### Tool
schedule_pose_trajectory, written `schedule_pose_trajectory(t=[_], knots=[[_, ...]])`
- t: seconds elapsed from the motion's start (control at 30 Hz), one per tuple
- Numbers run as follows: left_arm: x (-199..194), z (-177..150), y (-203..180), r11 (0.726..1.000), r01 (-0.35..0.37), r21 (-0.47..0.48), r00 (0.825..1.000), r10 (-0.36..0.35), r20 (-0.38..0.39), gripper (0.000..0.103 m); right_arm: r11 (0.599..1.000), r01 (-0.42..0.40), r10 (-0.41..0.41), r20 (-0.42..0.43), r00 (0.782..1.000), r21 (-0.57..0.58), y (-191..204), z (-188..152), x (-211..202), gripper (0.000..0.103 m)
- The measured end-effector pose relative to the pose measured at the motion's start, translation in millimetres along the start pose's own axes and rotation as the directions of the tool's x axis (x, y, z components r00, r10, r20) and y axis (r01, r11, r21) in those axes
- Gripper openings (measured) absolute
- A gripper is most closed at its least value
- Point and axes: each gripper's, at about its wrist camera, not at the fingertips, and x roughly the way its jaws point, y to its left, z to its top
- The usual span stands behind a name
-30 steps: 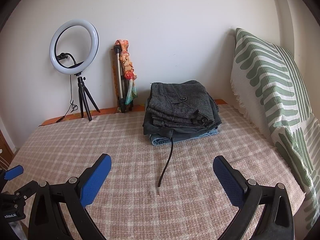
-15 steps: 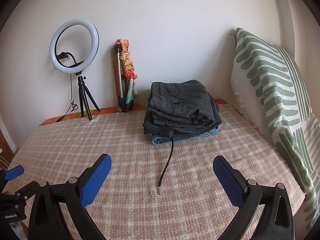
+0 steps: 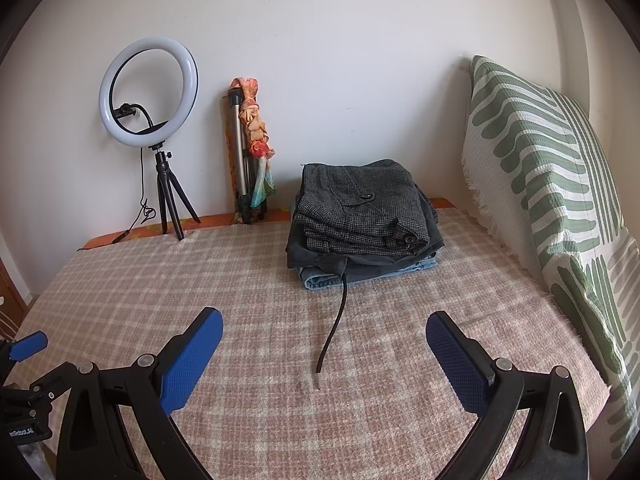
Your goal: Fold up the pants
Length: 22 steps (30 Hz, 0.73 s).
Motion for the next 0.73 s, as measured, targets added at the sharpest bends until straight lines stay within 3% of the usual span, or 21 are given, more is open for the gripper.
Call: schedule_pose_trajectory(t=[0.73], knots=[[-1.3, -2.1, -1.2, 1.000, -0.020, 0.006, 1.000, 0.020, 0.011, 0.090, 1.000, -0.004, 0.004, -0.007, 1.000, -0.003, 2.7, -1.5, 1.6, 0.103]])
